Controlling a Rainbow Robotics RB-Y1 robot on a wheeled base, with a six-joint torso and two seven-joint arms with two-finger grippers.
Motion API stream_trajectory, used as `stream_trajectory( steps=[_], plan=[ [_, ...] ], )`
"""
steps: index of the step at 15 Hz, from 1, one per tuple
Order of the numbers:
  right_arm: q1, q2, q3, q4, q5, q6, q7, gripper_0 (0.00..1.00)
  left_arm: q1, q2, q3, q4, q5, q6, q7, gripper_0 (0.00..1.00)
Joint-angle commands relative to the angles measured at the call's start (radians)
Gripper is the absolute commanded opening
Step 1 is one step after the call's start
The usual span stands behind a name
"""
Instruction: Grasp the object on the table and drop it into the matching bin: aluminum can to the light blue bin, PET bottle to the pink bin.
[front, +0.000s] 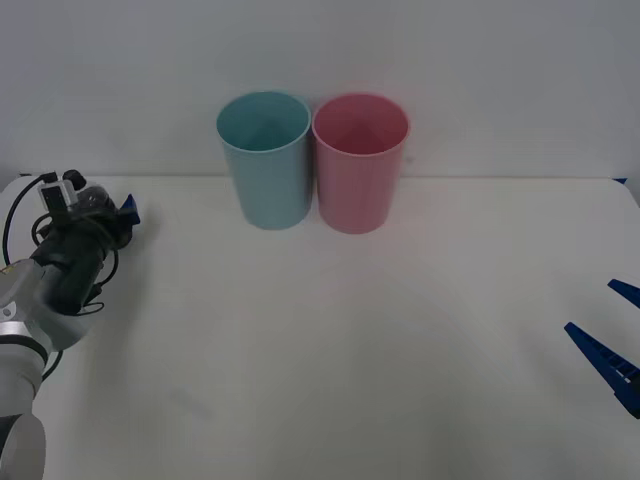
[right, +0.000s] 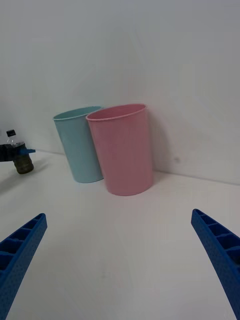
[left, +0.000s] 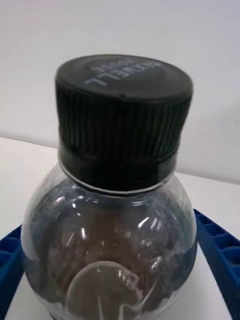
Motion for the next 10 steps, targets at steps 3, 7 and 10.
stream_trajectory(
  steps=[3, 7, 10],
  plan=[
    [0.0, 0.0, 0.0, 0.0, 0.0, 0.0, 0.0, 1.0, 0.0, -0.002, -0.012, 0.0, -0.01, 0.0, -0.008, 0.0],
    [0.0, 0.0, 0.0, 0.0, 0.0, 0.0, 0.0, 1.0, 0.002, 0.0, -0.016, 0.0, -0.008, 0.0, 0.0, 0.0],
    [0.0, 0.0, 0.0, 0.0, 0.0, 0.0, 0.0, 1.0, 0.014, 0.0, -0.024, -0.008, 0.007, -0.025, 0.0, 0.0]
  ],
)
